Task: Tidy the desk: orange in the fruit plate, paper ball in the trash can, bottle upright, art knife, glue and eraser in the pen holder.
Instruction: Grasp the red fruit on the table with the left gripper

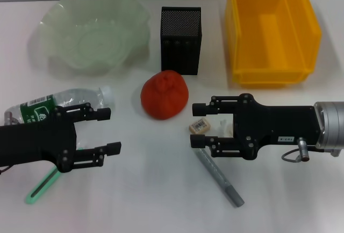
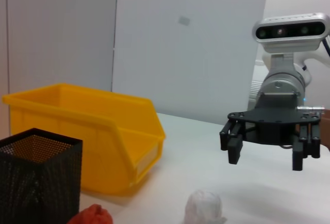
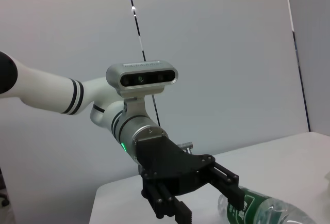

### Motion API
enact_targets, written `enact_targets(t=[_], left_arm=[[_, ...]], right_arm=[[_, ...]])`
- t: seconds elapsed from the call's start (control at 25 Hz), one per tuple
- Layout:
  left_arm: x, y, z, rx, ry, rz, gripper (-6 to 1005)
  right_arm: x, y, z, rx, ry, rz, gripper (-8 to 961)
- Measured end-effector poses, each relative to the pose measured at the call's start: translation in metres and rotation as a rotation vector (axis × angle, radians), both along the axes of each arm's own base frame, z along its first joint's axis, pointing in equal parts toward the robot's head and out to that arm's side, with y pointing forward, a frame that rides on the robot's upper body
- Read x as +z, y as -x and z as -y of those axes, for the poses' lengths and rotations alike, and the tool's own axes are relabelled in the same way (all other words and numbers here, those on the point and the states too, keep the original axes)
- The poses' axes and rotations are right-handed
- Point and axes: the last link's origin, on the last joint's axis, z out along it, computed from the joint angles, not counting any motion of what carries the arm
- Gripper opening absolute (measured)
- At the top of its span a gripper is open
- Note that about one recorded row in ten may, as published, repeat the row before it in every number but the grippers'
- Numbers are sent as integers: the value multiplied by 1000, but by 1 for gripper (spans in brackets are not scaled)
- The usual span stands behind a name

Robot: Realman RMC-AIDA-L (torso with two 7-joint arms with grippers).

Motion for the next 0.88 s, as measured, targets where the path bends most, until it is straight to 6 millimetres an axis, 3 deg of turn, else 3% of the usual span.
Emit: enact_targets(t=[0.56, 0.88], left_arm=[[2, -1, -6, 8, -39, 6, 724], [7, -4, -8, 14, -88, 53, 715]], right_arm=[[3, -1, 0, -17, -18, -21, 640], [33, -18, 0, -125, -204, -124, 639]])
